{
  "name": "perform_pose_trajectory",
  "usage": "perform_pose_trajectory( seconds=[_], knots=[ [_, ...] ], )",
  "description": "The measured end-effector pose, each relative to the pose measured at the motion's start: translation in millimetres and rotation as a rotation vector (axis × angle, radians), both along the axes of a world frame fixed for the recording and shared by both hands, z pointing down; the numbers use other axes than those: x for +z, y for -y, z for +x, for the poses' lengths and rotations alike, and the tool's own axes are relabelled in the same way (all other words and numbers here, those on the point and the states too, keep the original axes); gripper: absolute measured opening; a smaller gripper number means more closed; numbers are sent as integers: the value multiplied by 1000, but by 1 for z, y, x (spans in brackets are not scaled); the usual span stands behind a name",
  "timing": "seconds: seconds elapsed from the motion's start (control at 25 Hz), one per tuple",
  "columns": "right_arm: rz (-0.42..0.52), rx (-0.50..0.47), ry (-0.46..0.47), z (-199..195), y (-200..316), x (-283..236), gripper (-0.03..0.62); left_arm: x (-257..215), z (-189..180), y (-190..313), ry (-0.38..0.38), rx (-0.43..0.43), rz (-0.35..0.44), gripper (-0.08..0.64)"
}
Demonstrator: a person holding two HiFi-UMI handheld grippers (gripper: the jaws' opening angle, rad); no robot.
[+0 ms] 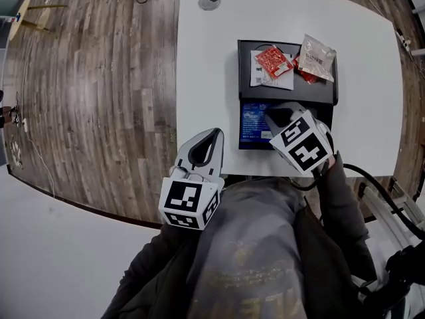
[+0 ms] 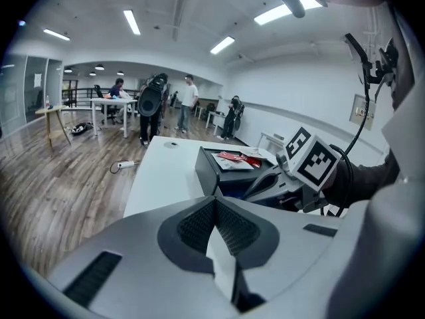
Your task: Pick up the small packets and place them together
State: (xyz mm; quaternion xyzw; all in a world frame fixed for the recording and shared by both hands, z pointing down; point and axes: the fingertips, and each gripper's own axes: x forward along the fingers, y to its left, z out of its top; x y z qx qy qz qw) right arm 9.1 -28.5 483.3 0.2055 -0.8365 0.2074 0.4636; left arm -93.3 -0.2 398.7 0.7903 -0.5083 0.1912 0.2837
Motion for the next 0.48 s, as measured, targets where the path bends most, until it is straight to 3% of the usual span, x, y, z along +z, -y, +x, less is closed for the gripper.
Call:
perform_pose_trajectory(
  seconds=[0.16, 0.48],
  knots=[
    [-74, 132, 46, 19, 2, -5, 18, 0, 5, 2, -20, 7, 10, 3],
    [-136, 233, 22, 35, -2, 5, 128, -2, -4, 3, -27, 3, 11, 3]
  ],
)
